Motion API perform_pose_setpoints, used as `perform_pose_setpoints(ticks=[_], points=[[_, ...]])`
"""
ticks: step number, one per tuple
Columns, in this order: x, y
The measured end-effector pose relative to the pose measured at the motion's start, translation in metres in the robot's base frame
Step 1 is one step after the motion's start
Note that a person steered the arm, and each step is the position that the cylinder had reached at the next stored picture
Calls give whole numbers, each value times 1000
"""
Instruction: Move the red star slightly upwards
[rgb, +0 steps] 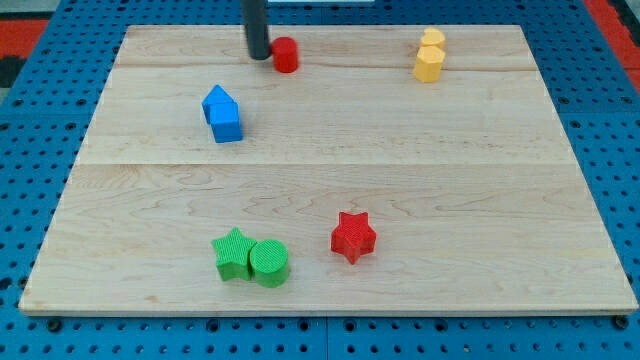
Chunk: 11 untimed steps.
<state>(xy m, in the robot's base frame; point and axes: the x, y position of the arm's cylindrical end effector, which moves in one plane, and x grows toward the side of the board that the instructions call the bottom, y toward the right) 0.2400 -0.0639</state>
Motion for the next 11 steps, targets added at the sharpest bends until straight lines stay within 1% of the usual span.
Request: perform_pose_setpoints(ticks=[1,2,3,4,5,6,8,9,10,11], points=[[10,23],[83,39],[132,125],[213,194],[321,194],[377,145],[326,43],[305,66],[350,80],[367,92]])
